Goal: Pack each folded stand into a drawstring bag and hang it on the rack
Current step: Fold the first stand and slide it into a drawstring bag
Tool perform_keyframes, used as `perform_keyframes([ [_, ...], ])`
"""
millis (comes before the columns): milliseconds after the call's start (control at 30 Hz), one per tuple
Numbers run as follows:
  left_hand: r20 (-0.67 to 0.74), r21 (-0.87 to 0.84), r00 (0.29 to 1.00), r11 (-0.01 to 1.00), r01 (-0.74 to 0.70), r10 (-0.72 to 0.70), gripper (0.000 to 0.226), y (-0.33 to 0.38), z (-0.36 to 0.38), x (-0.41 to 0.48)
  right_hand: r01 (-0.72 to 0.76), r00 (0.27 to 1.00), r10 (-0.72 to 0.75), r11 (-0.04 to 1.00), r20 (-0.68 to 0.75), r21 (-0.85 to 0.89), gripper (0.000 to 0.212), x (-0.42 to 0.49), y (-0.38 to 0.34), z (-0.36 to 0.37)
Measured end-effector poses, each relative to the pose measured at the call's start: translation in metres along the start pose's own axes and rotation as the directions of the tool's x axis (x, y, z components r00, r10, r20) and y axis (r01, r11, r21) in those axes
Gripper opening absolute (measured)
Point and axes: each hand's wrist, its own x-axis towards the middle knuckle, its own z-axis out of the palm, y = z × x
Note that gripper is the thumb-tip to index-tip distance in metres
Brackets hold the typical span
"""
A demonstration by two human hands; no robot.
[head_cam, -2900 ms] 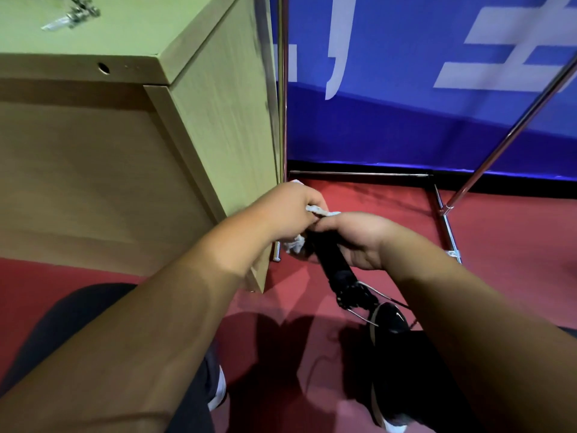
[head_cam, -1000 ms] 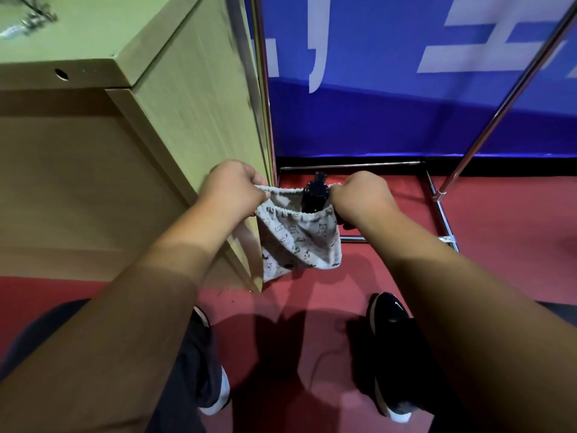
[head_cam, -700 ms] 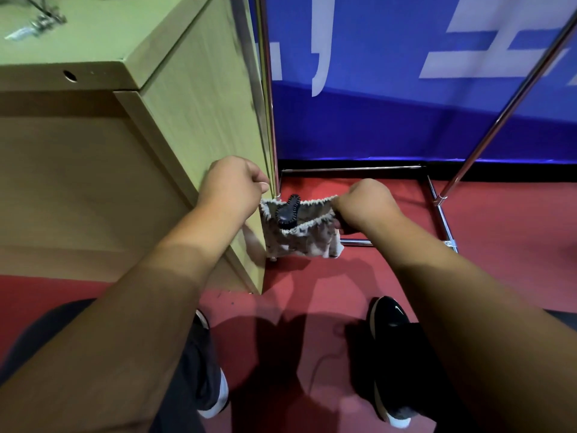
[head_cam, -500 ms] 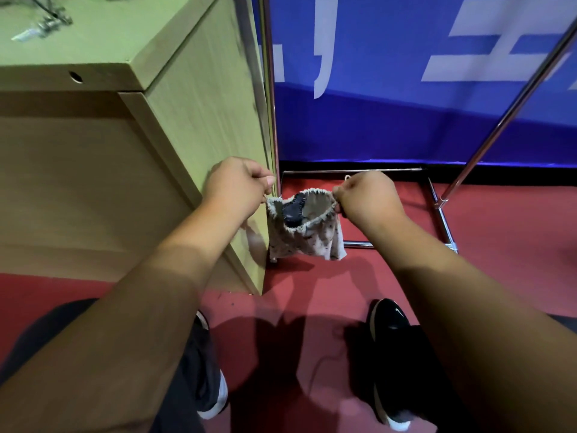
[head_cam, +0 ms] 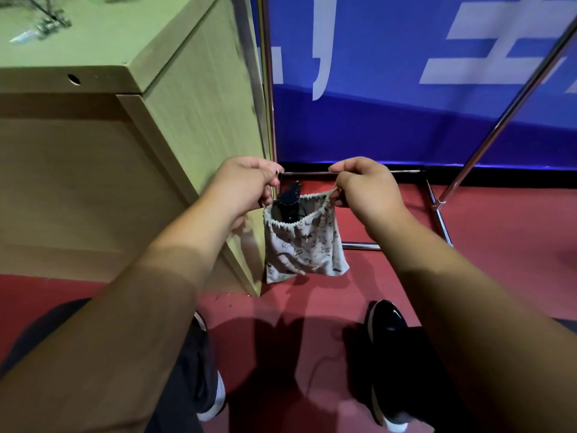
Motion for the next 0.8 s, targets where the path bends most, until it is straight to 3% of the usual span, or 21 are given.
perform_keyframes([
  [167, 0.049, -0.151, 0.996, 0.985, 0.080, -0.073, 0.025, 0.010, 0.000, -0.002, -0.023, 0.998, 0.011, 0.983, 0.064, 0.182, 0.032, 0.004, 0.003, 0.000],
  [333, 0.140, -0.293, 0.984, 0.945, 0.146, -0.109, 0.047, 0.013, -0.003, -0.002, -0.061, 0.998, 0.039, 0.868, 0.055, 0.493, 0.032, 0.006, -0.007, -0.004],
  [667, 0.232, -0.408, 0.966, 0.891, 0.199, -0.110, 0.047, 0.011, -0.005, 0.000, -0.193, 0.980, 0.136, 0.825, 0.146, 0.531, 0.035, 0.005, -0.010, -0.001],
  [800, 0.185, -0.365, 0.975, 0.913, 0.185, -0.124, 0.028, 0.007, -0.004, 0.000, -0.270, 0.960, 0.198, 0.840, 0.198, 0.471, 0.036, -0.002, -0.012, -0.001],
])
